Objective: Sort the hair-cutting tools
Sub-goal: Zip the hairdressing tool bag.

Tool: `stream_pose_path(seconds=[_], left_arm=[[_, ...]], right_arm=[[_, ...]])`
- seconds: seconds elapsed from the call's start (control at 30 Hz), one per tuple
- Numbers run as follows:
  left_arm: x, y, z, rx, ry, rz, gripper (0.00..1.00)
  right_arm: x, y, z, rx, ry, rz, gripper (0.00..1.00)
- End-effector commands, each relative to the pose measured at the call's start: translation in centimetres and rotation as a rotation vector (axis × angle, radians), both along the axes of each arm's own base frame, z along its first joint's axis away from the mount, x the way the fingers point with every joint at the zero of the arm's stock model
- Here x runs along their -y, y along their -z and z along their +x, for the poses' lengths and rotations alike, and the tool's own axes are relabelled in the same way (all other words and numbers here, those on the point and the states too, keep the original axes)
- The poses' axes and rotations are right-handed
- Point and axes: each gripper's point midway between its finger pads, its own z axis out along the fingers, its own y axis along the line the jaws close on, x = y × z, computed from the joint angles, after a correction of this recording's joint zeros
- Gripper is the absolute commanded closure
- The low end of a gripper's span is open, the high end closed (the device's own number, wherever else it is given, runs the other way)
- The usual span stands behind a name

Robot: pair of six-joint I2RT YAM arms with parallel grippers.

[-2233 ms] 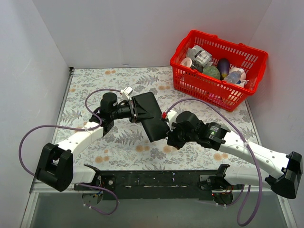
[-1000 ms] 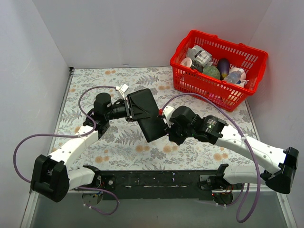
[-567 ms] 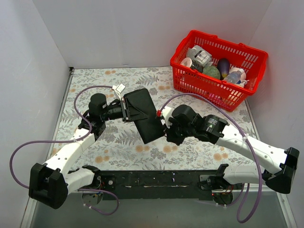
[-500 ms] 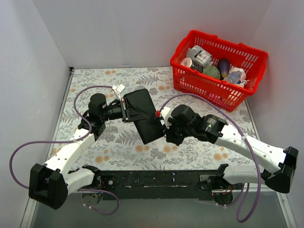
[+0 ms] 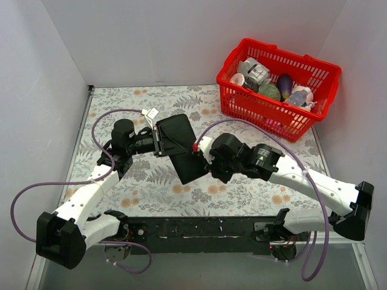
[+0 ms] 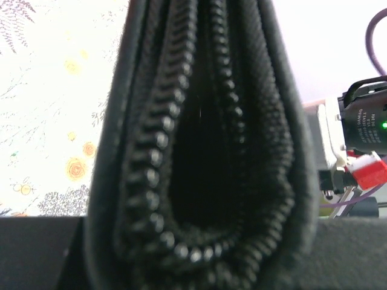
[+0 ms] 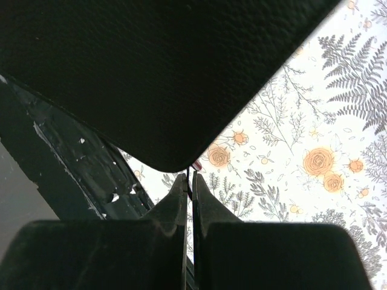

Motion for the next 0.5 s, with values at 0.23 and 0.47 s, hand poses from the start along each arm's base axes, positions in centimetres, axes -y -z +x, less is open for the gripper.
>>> stream_pose_path(seconds=[0.23,0.47], left_arm=[[-1.4,-2.4,-8.9,-0.004,0.365,-0.039,1.00],[-1.5,-1.8,-9.1,0.003,0.383,-0.022,1.00]], right_arm=[[-1.5,0.8,1.0,0.146,-0.137,-0.233,0.99],[-4.5,-0.9,-0.9,0.187,-0.265,-0.208,0.99]])
